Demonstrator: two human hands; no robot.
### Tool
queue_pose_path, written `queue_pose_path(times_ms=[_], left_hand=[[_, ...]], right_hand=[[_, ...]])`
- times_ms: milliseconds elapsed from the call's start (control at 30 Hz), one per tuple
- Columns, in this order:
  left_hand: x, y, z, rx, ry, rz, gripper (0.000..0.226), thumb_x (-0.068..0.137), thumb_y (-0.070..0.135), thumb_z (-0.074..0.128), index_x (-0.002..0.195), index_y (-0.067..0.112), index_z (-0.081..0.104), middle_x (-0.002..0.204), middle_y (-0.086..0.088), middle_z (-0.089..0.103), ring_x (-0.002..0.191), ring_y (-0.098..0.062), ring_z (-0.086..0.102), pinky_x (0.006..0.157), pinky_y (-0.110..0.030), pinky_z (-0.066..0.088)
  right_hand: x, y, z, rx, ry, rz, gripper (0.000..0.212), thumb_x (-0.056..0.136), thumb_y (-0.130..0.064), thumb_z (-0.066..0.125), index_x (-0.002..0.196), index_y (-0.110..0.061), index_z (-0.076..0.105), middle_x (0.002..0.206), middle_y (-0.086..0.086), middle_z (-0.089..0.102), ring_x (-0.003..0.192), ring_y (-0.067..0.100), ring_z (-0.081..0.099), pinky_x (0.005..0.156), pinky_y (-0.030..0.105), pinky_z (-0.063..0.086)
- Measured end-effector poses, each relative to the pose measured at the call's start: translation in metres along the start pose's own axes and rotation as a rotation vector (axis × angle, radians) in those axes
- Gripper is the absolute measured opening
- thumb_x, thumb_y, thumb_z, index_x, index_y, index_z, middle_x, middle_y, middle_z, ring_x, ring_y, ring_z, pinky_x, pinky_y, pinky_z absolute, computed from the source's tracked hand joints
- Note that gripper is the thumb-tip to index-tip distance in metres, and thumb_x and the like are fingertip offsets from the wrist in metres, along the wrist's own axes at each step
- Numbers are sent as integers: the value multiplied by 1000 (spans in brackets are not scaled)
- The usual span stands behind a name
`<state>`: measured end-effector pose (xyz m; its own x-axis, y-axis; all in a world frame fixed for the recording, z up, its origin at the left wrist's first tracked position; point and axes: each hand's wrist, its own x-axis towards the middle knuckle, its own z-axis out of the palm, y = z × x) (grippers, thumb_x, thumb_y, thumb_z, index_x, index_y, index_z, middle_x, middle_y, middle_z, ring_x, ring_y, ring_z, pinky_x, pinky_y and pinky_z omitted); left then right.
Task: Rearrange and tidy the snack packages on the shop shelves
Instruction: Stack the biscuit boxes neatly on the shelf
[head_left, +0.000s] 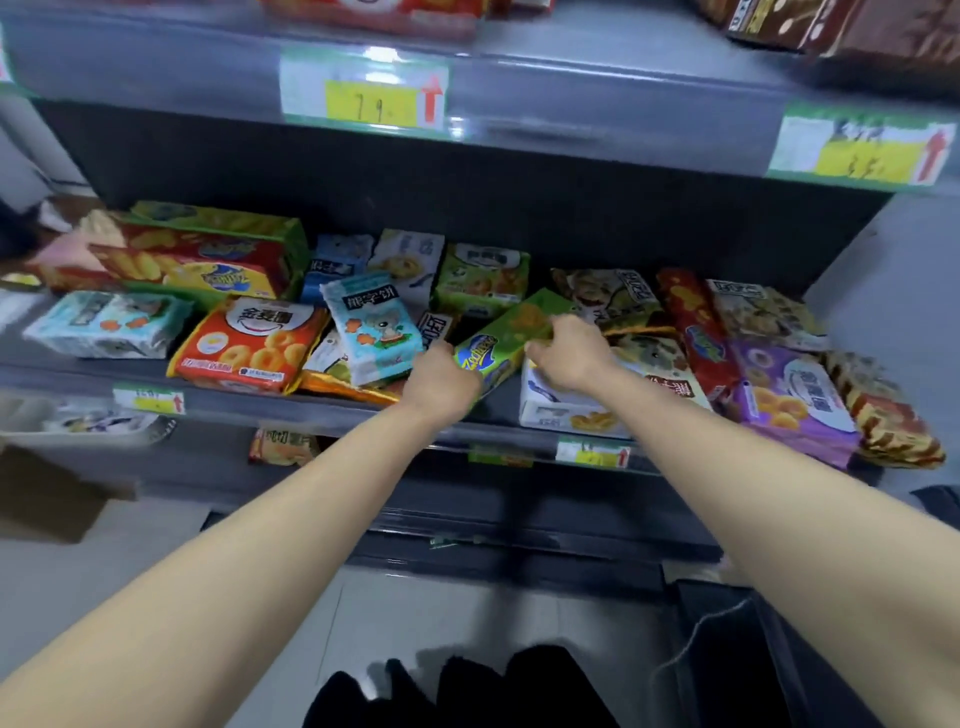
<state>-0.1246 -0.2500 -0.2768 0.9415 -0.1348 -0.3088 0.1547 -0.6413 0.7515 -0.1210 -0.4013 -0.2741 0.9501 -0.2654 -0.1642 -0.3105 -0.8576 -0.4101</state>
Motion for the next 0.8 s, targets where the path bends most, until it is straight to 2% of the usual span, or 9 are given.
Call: queue_pose_path(times_ms=[100,233,333,400,500,600,700,800], left_hand=[[7,4,17,-26,39,-100,57,91,19,55,141,4,31,142,-20,37,120,-34,48,88,-27,37],[20,10,33,-119,115,-199,63,91,18,54,144,4,23,138,-20,43,120,-35,50,89,-32,43],[27,17,44,-210,170,-263,66,92,17,53,146,2,18,142,-18,40,125,-32,45,97,-34,39],[32,22,50,-246,228,-306,64,91,16,55,144,0,22,138,-19,43,123,-32,46,97,-35,39],[39,25,58,-297,267,-369,63,91,18,57,141,-2,23,133,-20,47,119,-34,49,97,-39,42],[44,25,65,-334,264,-393,67,92,20,57,144,-1,20,135,-19,45,119,-32,48,91,-35,42],[48,26,69,-329,280,-409,67,92,23,56,145,2,20,139,-17,42,121,-32,46,86,-32,39],[49,28,71,-321,282,-419,67,92,26,56,145,5,21,140,-16,40,121,-30,44,82,-31,36]], right_hand=[[25,19,-2,-77,-54,-29,44,96,-33,49,125,0,54,128,20,56,117,33,54,91,34,45],[61,35,0,-107,-62,-62,43,96,-33,47,129,-5,51,133,17,53,120,32,52,92,32,44],[86,41,4,-84,-81,-83,39,95,-35,48,119,-5,57,126,17,58,116,32,55,84,31,44],[103,46,8,-39,-94,-112,38,92,-36,50,115,-7,60,121,15,62,112,32,58,79,30,43],[127,58,18,-28,-112,-125,40,88,-38,50,115,-11,62,126,16,60,119,32,54,90,34,45],[136,64,21,-19,-119,-109,46,90,-39,50,121,-6,58,134,19,53,128,33,45,100,39,41],[136,63,17,47,-123,-92,49,91,-37,53,125,-2,54,131,20,54,124,34,49,98,40,44],[135,60,14,79,-110,-69,56,93,-37,52,133,1,42,135,21,49,124,37,48,98,41,44]])
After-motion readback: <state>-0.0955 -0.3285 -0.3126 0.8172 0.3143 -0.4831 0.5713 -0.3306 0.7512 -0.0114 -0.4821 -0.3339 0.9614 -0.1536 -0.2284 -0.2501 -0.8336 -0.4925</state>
